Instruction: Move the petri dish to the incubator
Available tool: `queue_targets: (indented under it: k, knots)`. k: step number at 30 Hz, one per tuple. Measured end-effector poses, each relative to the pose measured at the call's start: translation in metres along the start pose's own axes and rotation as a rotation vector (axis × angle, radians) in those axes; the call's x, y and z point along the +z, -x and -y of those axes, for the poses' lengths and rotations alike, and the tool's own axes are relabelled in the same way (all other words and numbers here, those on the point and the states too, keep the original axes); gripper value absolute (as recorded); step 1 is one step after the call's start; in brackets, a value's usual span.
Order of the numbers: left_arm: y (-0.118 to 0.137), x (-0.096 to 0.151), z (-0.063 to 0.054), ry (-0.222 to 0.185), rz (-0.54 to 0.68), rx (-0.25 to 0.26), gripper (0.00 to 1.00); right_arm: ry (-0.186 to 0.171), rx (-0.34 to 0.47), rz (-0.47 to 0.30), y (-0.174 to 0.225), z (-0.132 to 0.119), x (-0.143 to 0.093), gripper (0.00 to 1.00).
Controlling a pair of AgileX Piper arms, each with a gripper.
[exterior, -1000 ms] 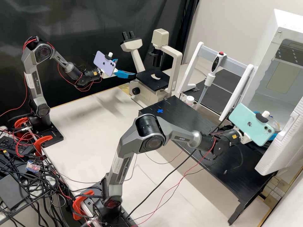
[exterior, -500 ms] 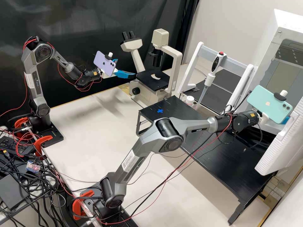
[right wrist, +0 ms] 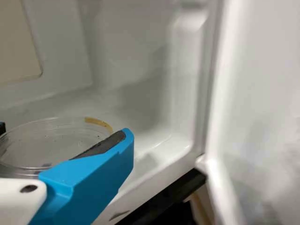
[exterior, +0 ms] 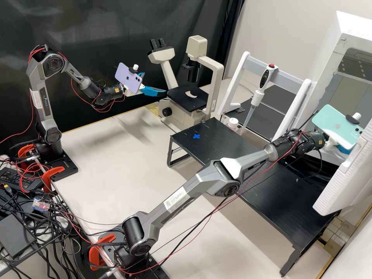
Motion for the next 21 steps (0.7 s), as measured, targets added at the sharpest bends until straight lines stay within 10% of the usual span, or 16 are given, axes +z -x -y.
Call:
queue_targets:
  k: [14,15,21]
  knots:
    - [0.0,0.0,0.0,0.0,0.0,0.0,1.0,0.032,-0.023,-0.022,-0.011,0.027,0.0,0.0]
    - [0.0,0.0,0.0,0.0,0.0,0.0,1.0,0.033,-0.023,-0.022,-0.011,0.027,0.0,1.0]
    - [0.0,0.0,0.0,0.0,0.0,0.0,1.0,0.049,-0.018,-0.013,-0.011,0.027,0.002,1.0]
